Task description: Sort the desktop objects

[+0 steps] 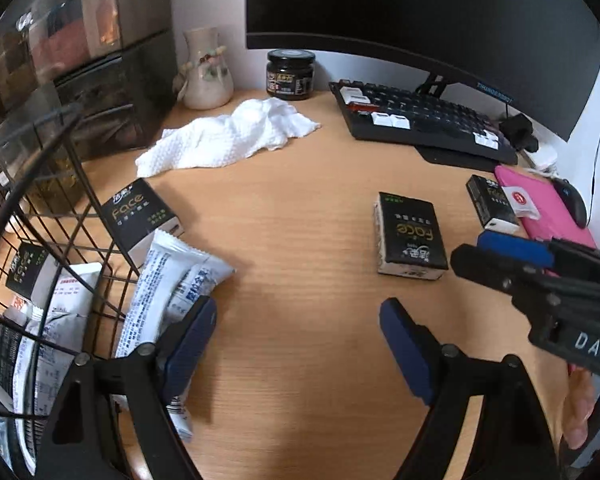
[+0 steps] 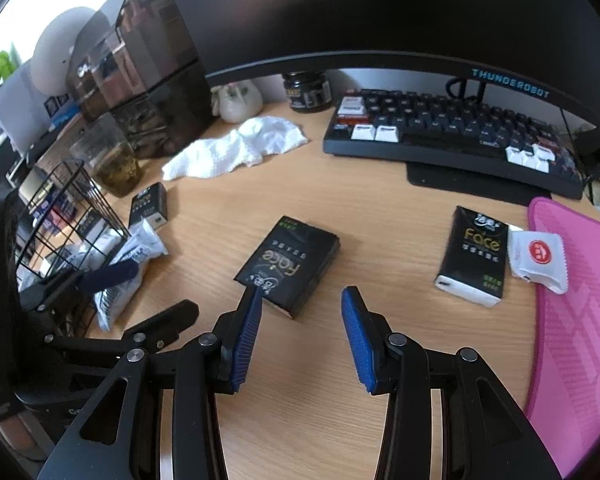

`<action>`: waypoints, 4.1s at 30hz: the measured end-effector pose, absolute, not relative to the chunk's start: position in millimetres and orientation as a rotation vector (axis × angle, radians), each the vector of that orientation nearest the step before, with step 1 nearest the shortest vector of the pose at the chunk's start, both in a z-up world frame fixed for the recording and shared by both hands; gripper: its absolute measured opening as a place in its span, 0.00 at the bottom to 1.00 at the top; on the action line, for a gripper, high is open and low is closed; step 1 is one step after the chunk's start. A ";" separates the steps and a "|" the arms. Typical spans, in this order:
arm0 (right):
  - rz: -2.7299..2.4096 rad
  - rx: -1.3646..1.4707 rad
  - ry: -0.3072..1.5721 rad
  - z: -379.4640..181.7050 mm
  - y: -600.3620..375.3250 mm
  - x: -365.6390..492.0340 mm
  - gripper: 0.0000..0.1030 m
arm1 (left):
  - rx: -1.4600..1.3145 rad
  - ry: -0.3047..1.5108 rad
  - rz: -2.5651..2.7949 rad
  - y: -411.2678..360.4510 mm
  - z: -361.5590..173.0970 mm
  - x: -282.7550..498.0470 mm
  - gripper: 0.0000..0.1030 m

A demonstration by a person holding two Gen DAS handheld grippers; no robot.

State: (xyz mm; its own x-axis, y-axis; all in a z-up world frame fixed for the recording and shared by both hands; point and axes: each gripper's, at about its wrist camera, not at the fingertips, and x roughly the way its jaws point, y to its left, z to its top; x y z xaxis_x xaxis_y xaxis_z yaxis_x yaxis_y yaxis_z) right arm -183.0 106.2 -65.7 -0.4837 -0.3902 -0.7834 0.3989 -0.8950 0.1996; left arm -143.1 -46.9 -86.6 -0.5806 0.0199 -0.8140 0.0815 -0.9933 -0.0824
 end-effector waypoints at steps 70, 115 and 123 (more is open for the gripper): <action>-2.088 1.223 0.395 -56.2 -12.0 -216.0 0.45 | 1.286 0.483 -2.527 -35.7 -100.0 -47.7 0.93; -1.598 0.989 0.831 -81.2 -42.7 -200.9 0.60 | 0.968 0.665 -2.140 -46.4 -105.5 -39.8 0.99; -2.079 1.060 0.455 -11.2 67.6 -200.0 0.60 | 1.061 0.424 -2.606 -7.2 -83.1 -54.9 0.99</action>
